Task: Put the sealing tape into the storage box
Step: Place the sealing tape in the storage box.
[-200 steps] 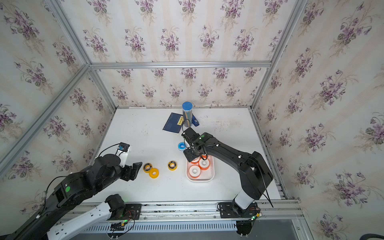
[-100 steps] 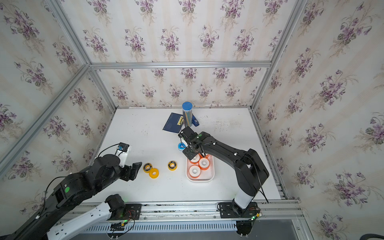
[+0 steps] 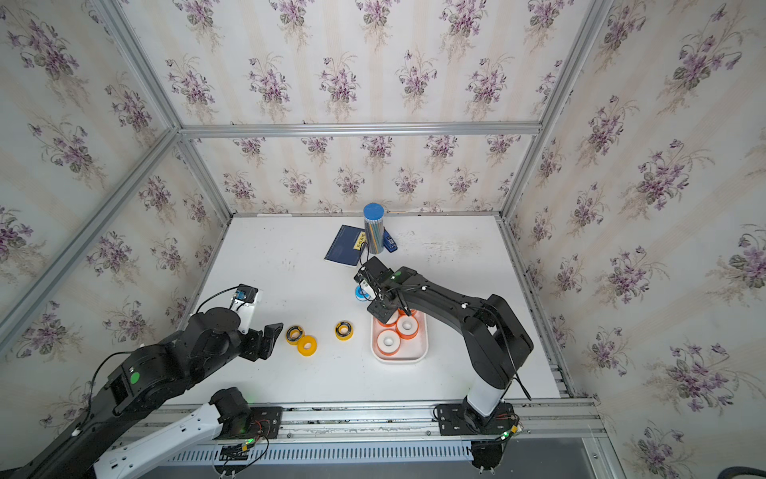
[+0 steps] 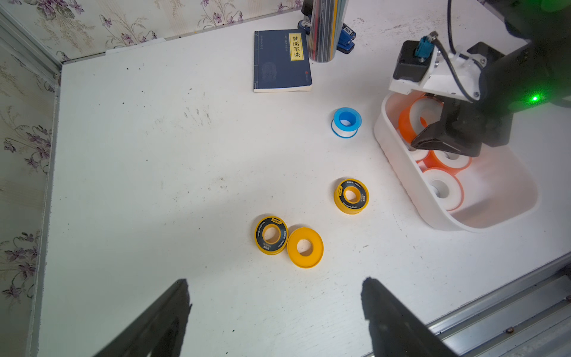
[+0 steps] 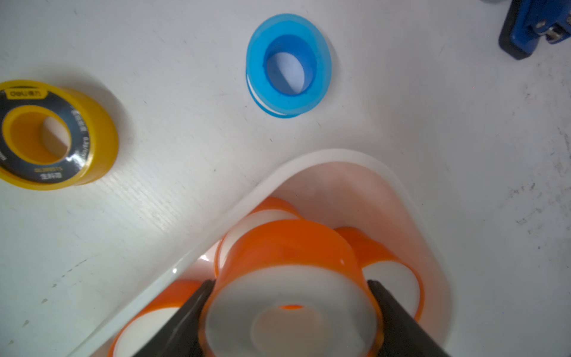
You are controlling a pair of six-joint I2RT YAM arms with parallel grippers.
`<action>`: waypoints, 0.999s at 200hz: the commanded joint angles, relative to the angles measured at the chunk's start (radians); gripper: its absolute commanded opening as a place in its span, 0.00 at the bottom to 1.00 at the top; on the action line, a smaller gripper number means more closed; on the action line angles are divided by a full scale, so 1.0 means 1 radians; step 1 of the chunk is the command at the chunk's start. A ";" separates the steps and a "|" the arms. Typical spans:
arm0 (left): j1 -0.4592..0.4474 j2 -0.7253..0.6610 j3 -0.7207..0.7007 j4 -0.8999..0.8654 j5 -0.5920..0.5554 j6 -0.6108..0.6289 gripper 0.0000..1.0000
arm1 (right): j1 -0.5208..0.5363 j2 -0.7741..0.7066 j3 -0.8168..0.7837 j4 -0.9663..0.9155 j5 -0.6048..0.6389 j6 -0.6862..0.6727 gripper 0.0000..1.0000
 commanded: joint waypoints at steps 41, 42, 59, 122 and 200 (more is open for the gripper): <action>0.001 -0.005 0.003 0.004 -0.014 -0.002 0.86 | 0.001 0.053 0.031 -0.037 -0.057 -0.022 0.61; 0.001 -0.005 0.003 0.004 -0.015 -0.002 0.86 | 0.001 0.054 0.032 -0.037 -0.057 -0.022 0.61; 0.001 -0.003 0.003 0.004 -0.014 -0.002 0.86 | 0.001 0.062 0.035 -0.035 -0.058 -0.027 0.63; 0.001 -0.003 0.003 0.004 -0.012 -0.002 0.86 | 0.000 0.099 0.052 -0.050 -0.021 -0.016 0.66; 0.000 0.002 0.005 0.001 -0.012 -0.002 0.86 | 0.000 0.088 0.052 -0.064 -0.032 0.005 0.80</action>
